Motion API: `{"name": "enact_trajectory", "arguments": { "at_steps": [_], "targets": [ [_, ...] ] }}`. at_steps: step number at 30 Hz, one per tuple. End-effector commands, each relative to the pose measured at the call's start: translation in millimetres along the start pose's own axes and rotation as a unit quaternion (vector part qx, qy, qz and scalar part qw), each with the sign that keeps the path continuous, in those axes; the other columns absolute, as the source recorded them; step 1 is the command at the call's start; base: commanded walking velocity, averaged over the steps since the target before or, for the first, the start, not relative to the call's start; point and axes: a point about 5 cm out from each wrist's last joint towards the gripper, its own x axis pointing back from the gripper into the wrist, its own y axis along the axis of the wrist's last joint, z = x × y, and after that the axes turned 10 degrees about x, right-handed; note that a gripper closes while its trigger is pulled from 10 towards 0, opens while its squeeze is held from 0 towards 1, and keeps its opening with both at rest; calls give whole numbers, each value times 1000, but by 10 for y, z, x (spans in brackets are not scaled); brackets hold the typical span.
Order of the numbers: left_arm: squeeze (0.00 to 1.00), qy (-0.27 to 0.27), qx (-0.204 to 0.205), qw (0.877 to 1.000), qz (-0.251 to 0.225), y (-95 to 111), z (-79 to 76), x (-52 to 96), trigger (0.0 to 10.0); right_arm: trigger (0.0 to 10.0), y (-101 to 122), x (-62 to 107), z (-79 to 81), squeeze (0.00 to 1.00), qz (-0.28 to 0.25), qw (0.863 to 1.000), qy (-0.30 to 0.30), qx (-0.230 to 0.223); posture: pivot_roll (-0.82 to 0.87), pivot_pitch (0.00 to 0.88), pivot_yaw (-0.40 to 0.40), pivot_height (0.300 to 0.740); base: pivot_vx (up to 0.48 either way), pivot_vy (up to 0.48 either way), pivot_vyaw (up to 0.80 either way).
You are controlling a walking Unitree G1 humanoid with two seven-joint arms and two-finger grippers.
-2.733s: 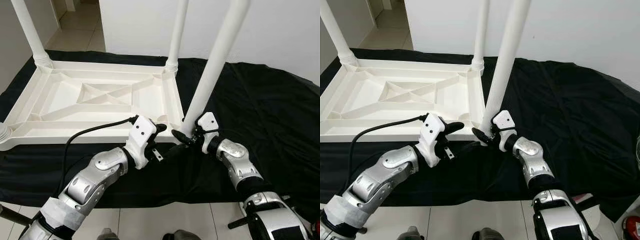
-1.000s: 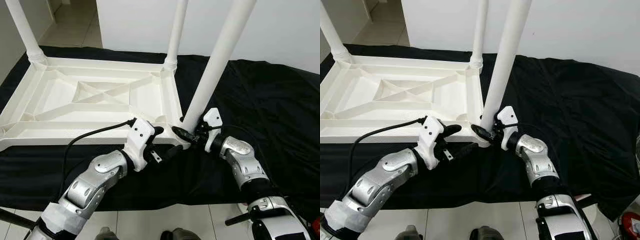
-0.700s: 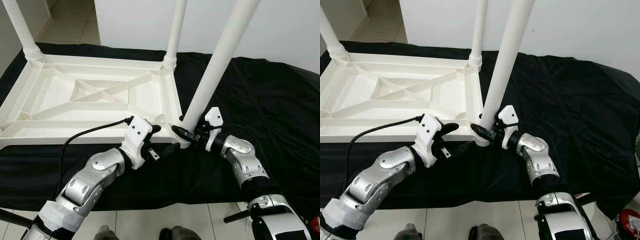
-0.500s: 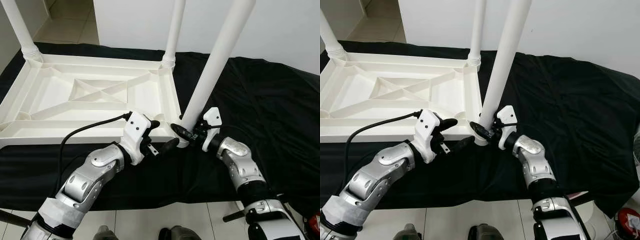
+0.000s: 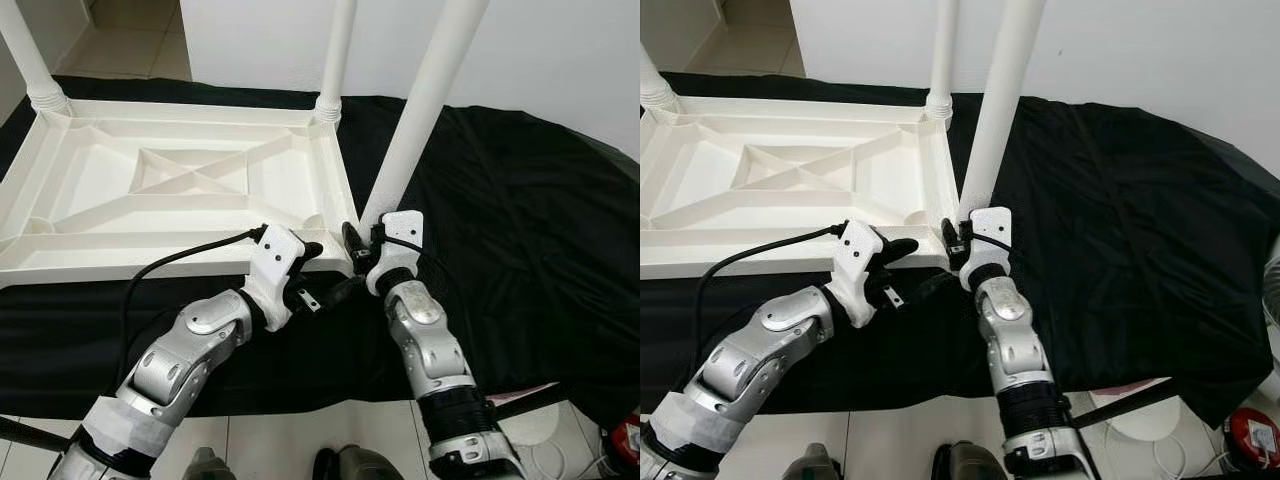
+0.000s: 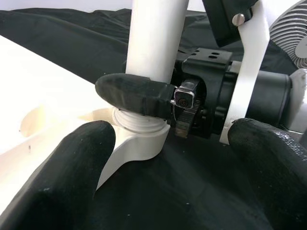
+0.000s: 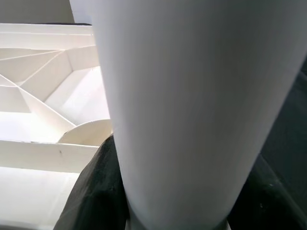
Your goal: Building children table
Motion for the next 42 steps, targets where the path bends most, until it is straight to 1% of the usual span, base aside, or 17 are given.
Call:
{"name": "enact_trajectory", "arguments": {
  "at_steps": [1,3,4,5,9,10,11,14,19,26,28,31,33,38,39,41,42],
  "targets": [
    [0,-34,-2,999,15,-24,-31,-17,10000,10000,-185,72,-20,0,53,998,-14,17,66,83,-84,740,0,0,0],
    [0,-34,-3,999,14,-19,-28,-20,10000,10000,-158,86,-46,0,46,999,-20,17,66,92,-86,740,0,0,0],
    [0,-33,-2,999,13,-21,-27,-20,10000,10000,-151,107,-73,863,39,999,-25,8,66,98,-87,740,0,0,0],
    [0,-33,-3,999,13,-19,-27,-19,10000,10000,-144,126,-80,1000,33,999,-25,0,63,77,-86,740,0,0,0],
    [0,-32,-6,999,13,-18,-29,-17,10000,10000,-138,146,-70,1000,30,999,-24,-8,63,77,-86,740,0,0,0],
    [0,-28,-7,1000,8,-9,-8,-12,10000,10000,-130,155,-70,1000,24,999,-20,10,66,73,-89,740,0,0,0],
    [0,-17,-3,1000,-3,23,28,-12,10000,10000,-124,162,-113,0,18,999,-17,21,59,60,-83,740,0,0,0],
    [0,-4,4,1000,-16,60,68,-11,10000,10000,-115,173,-166,0,12,999,-13,31,59,60,-83,740,0,0,0],
    [0,-12,-12,1000,-9,48,63,-13,10000,10000,-104,223,-211,0,-1,999,12,53,57,59,-81,740,0,0,0],
    [0,-5,-22,1000,-1,48,126,44,10000,10000,-121,345,-311,0,-8,998,25,58,49,81,-76,740,0,0,0],
    [0,3,-27,1000,-8,58,151,56,10000,10000,-123,385,-328,0,-13,998,23,61,50,79,-78,740,0,0,0],
    [0,8,-30,999,-12,64,164,59,10000,10000,-130,416,-345,0,-19,998,19,49,51,82,-77,740,0,0,0],
    [0,17,-37,999,-8,54,209,84,10000,10000,-121,478,-367,0,-32,999,10,35,48,84,-77,740,0,0,0],
    [0,32,-54,998,13,20,317,167,10000,10000,-119,613,-386,0,-46,998,4,36,45,92,-71,740,0,0,0],
    [0,32,-54,998,13,20,317,167,10000,10000,-119,613,-386,0,-46,998,4,36,45,92,-71,740,0,0,0],
    [0,38,-67,997,29,3,395,244,10000,10000,-115,695,-404,0,-52,998,10,30,40,95,-67,740,0,0,0],
    [0,49,-80,995,46,-27,485,326,10000,10000,-122,768,-438,0,-55,998,14,32,38,94,-60,740,0,0,0]
  ]
}}
